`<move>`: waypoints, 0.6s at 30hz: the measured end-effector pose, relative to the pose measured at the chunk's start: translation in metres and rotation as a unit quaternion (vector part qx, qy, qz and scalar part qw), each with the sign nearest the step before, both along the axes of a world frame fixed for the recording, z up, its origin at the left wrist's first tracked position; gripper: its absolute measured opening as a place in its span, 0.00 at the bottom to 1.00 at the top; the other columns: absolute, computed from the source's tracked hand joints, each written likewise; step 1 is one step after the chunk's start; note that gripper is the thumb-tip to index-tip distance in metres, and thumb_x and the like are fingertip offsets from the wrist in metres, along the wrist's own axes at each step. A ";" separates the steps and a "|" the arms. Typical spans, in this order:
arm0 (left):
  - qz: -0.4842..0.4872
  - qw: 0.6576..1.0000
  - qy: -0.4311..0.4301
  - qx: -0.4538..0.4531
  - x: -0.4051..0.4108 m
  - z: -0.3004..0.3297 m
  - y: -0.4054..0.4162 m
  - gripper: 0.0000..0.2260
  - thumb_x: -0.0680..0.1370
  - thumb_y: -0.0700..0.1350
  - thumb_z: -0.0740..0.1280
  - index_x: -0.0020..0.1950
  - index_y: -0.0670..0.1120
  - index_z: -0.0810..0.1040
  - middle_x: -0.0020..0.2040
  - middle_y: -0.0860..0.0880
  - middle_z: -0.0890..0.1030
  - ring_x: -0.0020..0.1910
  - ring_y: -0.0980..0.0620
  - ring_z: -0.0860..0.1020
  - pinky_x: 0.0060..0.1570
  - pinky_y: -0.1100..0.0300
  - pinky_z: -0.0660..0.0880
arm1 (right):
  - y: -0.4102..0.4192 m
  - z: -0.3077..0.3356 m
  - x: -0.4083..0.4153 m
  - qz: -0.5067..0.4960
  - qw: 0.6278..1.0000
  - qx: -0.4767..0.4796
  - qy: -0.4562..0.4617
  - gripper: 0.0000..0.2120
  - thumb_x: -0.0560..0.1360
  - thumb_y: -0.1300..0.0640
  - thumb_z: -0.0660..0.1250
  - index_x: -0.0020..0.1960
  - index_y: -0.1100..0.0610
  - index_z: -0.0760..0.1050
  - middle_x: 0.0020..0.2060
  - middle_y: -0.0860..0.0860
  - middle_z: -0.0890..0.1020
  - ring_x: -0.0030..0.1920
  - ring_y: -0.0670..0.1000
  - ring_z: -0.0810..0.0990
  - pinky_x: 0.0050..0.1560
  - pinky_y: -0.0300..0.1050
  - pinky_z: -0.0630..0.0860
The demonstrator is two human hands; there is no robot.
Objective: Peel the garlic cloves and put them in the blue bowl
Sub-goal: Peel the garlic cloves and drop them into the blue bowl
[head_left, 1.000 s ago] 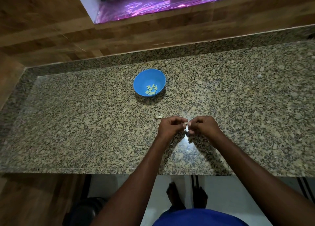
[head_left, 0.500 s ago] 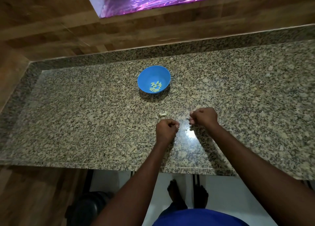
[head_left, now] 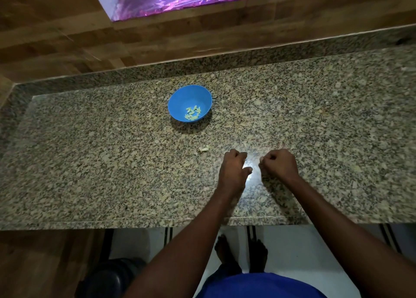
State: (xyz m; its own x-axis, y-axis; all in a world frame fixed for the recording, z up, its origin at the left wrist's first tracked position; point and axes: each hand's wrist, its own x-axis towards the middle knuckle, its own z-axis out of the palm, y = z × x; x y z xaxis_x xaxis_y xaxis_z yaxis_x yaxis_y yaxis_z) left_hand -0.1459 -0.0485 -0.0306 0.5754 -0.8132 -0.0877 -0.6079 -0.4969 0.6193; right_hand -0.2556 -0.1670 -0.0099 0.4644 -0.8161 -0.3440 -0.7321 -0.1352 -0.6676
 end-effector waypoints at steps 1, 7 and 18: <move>-0.016 1.000 -0.024 0.003 -0.003 -0.003 -0.002 0.14 0.72 0.47 0.74 0.54 0.43 0.78 0.49 0.51 0.70 0.49 0.53 0.64 0.43 0.58 0.59 | 0.001 -0.001 -0.005 -0.005 1.000 0.000 -0.002 0.11 0.73 0.56 0.72 0.33 0.57 0.82 0.30 0.50 0.83 0.35 0.51 0.81 0.35 0.39 0.69; -0.023 0.999 -0.044 0.000 -0.026 -0.005 0.007 0.07 0.79 0.38 0.64 0.41 0.43 0.73 0.45 0.43 0.74 0.44 0.50 0.71 0.42 0.60 0.62 | 0.007 -0.004 -0.016 -0.006 1.000 0.007 0.004 0.11 0.72 0.59 0.70 0.31 0.52 0.81 0.32 0.48 0.83 0.35 0.48 0.80 0.37 0.38 0.70; 0.154 0.987 0.006 -0.049 0.025 0.000 0.036 0.07 0.75 0.32 0.69 0.47 0.42 0.85 0.46 0.47 0.83 0.44 0.53 0.79 0.44 0.69 0.70 | 0.027 -0.007 -0.005 0.043 0.999 -0.021 -0.009 0.13 0.72 0.67 0.66 0.32 0.54 0.82 0.30 0.44 0.83 0.30 0.40 0.78 0.27 0.27 0.70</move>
